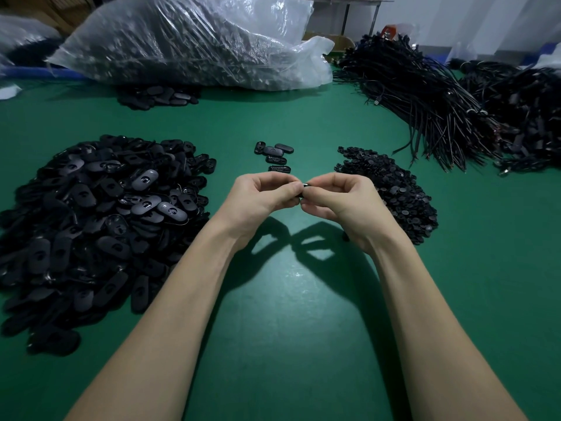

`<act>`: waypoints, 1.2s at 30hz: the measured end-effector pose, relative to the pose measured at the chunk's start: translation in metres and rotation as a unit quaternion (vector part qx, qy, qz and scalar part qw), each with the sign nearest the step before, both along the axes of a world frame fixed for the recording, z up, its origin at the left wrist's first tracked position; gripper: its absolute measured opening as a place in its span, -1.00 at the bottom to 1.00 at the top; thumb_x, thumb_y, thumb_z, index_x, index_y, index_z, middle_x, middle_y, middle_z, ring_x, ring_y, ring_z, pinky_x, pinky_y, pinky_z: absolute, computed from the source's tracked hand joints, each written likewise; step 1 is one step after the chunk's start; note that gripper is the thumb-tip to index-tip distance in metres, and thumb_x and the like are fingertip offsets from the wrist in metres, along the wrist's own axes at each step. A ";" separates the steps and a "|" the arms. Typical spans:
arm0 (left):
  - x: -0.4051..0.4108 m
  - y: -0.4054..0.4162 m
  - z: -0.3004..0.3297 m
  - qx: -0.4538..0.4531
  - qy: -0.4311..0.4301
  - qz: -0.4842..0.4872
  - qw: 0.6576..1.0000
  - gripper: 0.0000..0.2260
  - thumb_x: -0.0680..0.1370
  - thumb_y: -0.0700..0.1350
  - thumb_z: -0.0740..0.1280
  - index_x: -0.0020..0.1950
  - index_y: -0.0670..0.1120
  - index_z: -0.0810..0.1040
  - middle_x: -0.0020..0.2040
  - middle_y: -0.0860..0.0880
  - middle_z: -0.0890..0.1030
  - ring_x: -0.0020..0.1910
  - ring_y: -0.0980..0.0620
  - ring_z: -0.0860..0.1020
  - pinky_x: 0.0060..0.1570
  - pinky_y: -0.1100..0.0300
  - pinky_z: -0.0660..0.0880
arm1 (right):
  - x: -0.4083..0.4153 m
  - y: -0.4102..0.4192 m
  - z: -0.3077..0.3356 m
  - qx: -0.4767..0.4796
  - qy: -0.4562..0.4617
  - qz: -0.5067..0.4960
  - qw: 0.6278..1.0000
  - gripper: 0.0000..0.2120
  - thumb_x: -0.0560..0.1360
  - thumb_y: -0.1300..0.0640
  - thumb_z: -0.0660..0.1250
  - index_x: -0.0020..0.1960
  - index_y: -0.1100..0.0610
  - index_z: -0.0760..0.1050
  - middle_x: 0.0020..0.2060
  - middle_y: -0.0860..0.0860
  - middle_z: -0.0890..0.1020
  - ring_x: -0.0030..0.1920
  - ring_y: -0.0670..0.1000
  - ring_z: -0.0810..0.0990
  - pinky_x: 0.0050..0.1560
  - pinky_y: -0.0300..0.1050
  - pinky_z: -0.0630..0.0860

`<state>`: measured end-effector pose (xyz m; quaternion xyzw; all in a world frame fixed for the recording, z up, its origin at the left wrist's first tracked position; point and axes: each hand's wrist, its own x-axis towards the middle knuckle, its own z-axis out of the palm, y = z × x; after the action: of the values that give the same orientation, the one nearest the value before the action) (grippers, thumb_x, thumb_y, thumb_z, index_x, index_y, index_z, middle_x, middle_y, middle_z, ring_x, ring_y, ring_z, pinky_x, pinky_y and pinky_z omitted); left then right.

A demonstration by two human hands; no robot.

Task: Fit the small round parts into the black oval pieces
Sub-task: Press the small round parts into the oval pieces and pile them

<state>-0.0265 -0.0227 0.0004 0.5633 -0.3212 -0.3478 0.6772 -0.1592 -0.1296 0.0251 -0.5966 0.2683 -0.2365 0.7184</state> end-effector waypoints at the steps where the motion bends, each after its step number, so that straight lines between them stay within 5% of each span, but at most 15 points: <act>1: 0.000 0.000 0.000 0.000 0.009 0.004 1.000 -0.91 0.52 -0.26 0.46 -0.14 -0.10 0.72 -0.11 -0.11 0.72 -0.10 -0.01 0.67 0.10 0.16 0.60 | 0.000 0.000 -0.001 0.006 -0.002 0.000 1.000 -0.91 0.50 0.42 0.46 -0.14 0.28 0.60 -0.32 0.09 0.71 -0.27 0.00 0.72 -0.15 -0.23 0.65; 13: 0.007 0.003 -0.005 0.027 0.013 -0.037 0.999 -0.93 0.52 -0.29 0.45 -0.03 -0.17 0.69 0.00 -0.19 0.73 0.04 -0.11 0.70 0.14 0.18 0.59 | -0.001 0.000 0.002 -0.063 0.043 -0.010 0.997 -0.89 0.45 0.42 0.51 -0.16 0.31 0.60 -0.31 0.13 0.72 -0.24 0.06 0.75 -0.16 -0.22 0.67; 23: 0.003 0.000 -0.008 0.031 0.000 -0.032 0.999 -0.93 0.56 -0.32 0.40 -0.01 -0.19 0.66 -0.11 -0.09 0.73 -0.10 0.01 0.70 0.06 0.22 0.60 | 0.001 0.003 -0.002 -0.083 0.070 -0.026 0.994 -0.88 0.45 0.40 0.49 -0.15 0.29 0.56 -0.39 0.04 0.68 -0.31 0.05 0.74 -0.24 -0.24 0.65; 36: 0.000 0.000 -0.004 0.002 0.128 -0.002 0.992 -0.86 0.56 -0.37 0.37 0.08 -0.27 0.64 -0.02 -0.21 0.72 -0.09 -0.04 0.72 0.00 0.29 0.60 | -0.005 -0.004 -0.006 -0.039 -0.008 -0.002 0.999 -0.90 0.53 0.40 0.44 -0.02 0.24 0.60 -0.24 0.15 0.75 -0.20 0.08 0.76 -0.14 -0.22 0.66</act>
<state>-0.0266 -0.0229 -0.0037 0.5149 -0.2322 -0.4186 0.7112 -0.1644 -0.1337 0.0188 -0.6221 0.2537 -0.2531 0.6961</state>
